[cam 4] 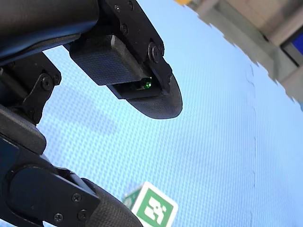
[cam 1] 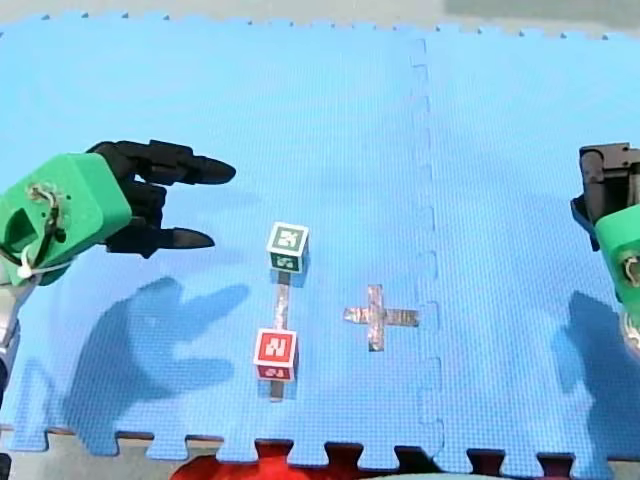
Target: Stack cube left
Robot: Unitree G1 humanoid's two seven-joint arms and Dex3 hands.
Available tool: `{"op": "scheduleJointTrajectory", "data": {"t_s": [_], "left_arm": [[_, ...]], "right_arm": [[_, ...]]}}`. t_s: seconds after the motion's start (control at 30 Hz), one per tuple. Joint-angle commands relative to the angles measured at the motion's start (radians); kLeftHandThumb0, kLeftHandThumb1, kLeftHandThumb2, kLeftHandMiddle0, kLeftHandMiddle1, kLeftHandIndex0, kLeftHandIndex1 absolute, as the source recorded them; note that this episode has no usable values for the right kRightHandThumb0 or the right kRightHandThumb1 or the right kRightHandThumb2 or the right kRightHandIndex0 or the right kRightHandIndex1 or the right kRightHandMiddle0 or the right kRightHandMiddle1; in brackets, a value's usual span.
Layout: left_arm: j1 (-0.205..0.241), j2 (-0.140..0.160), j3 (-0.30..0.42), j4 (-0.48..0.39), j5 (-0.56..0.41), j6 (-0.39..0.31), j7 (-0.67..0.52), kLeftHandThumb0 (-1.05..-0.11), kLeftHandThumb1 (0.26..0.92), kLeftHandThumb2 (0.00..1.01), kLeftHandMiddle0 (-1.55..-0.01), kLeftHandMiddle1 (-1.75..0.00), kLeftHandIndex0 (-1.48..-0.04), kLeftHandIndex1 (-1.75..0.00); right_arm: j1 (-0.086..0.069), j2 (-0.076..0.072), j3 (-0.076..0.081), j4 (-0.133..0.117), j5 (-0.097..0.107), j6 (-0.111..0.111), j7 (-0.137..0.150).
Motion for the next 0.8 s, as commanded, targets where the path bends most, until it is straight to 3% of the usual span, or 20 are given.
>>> {"op": "scheduleJointTrajectory", "data": {"t_s": [0.0,0.17,0.33,0.77], "left_arm": [[0.006,0.004,-0.01,-0.006,-0.002,-0.001,-0.037,-0.75,0.641,0.0,-0.9,-1.75,-0.76,-0.01],[0.008,0.02,-0.014,-0.016,-0.027,0.006,-0.163,-0.813,0.667,0.01,-0.87,-1.75,-0.75,0.0],[0.022,0.008,0.002,-0.036,-0.073,0.007,-0.231,-0.848,0.678,0.01,-0.87,-1.75,-0.75,0.0],[0.064,-0.033,0.01,-0.079,-0.091,0.015,-0.171,-0.856,0.678,0.0,-0.9,-1.75,-0.76,-0.01]], "right_arm": [[0.003,-0.006,-0.004,-0.003,0.006,-0.005,0.002],[0.006,-0.008,-0.006,-0.003,0.008,-0.005,0.004],[0.005,-0.013,0.0,-0.005,-0.002,0.007,-0.007],[0.005,-0.02,0.004,-0.009,-0.006,0.011,-0.012]]}}
